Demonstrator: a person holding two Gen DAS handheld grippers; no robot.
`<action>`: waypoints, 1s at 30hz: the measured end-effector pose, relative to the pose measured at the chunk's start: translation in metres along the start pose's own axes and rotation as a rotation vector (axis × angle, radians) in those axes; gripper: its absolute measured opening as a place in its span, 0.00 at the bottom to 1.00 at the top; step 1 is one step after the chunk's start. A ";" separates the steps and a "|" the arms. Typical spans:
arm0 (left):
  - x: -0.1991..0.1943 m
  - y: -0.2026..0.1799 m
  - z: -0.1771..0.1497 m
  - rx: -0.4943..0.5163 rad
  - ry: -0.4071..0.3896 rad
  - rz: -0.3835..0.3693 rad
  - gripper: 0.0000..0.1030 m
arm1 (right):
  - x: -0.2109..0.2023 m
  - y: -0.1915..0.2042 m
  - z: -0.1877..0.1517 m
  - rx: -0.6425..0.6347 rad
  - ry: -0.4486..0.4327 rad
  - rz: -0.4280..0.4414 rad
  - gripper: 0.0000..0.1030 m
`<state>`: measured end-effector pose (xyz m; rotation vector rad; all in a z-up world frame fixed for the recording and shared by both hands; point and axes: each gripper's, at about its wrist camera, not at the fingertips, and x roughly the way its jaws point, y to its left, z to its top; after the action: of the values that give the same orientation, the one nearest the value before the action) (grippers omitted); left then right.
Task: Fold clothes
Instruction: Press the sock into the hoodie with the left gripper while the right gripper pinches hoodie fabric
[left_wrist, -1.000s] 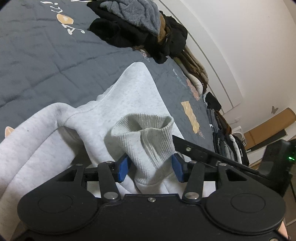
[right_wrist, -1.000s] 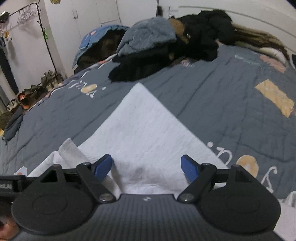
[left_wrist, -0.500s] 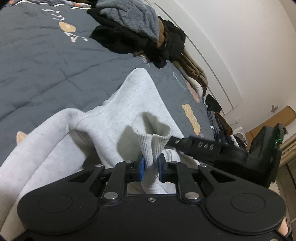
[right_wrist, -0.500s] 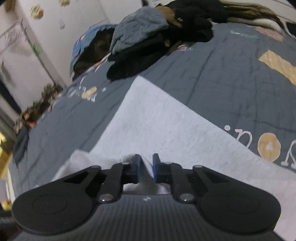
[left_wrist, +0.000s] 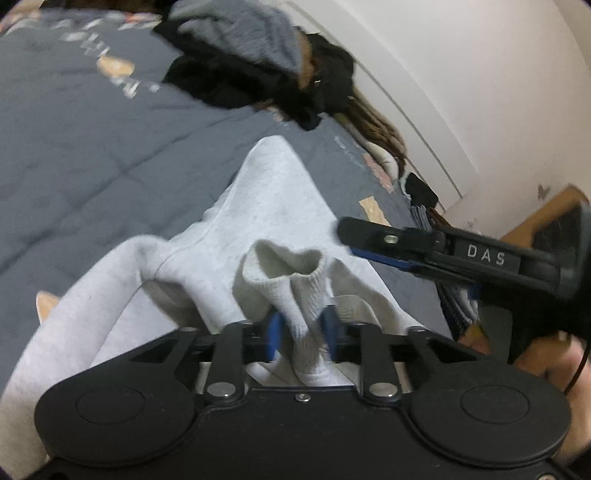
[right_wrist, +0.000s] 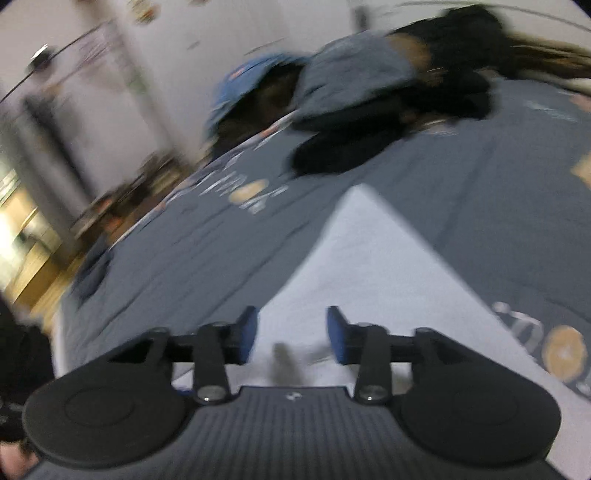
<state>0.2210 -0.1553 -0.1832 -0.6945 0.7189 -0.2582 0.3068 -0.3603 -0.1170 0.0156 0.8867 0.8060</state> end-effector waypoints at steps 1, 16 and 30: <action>0.000 -0.002 -0.001 0.020 0.000 0.008 0.16 | 0.004 0.003 0.002 -0.032 0.023 0.015 0.47; 0.004 0.003 0.000 0.043 0.045 0.031 0.15 | 0.040 0.002 -0.007 -0.221 0.202 -0.014 0.24; 0.000 -0.009 0.021 0.136 -0.110 -0.017 0.11 | 0.000 -0.017 0.006 0.023 -0.075 -0.101 0.16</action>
<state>0.2353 -0.1515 -0.1656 -0.5812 0.5849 -0.2792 0.3213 -0.3705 -0.1185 0.0209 0.8189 0.6973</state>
